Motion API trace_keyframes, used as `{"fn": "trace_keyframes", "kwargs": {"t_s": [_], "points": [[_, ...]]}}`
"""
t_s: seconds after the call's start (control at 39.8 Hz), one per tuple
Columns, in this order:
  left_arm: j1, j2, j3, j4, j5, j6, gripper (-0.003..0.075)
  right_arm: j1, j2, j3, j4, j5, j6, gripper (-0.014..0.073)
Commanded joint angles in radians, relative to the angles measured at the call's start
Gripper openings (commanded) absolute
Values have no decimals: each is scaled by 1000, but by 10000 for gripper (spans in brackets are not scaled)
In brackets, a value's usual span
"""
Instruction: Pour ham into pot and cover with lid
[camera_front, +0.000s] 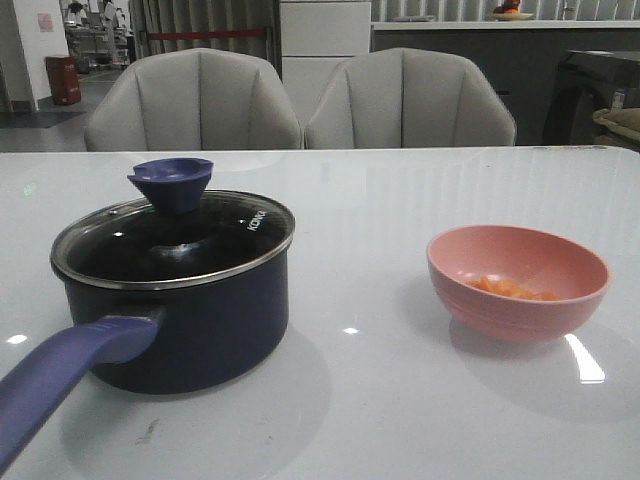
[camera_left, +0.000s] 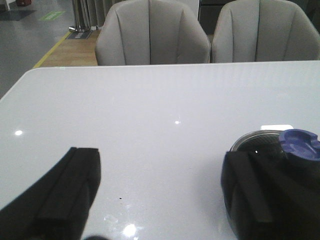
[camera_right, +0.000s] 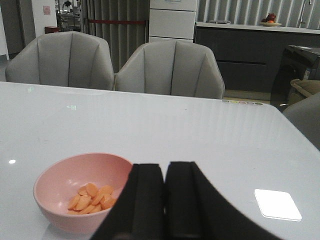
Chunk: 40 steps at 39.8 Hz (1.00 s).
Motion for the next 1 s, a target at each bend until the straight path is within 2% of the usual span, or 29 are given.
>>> {"fn": "trace_keyframes", "kwargs": {"t_s": [0.0, 0.15, 0.33, 0.8, 0.98], "points": [[-6, 17, -23, -10, -73, -9, 554, -5, -19, 10, -10, -85, 0, 135], [-6, 25, -27, -35, -63, -9, 557, -5, -19, 10, -10, -85, 0, 135], [-6, 116, -123, -35, 73, -9, 558, -5, -19, 10, -10, -85, 0, 135], [-7, 563, -500, -145, 395, -9, 557, -5, -19, 10, -10, -85, 0, 135], [-21, 701, -596, -175, 455, -9, 556, -5, -19, 10, -10, -85, 0, 135]]}}
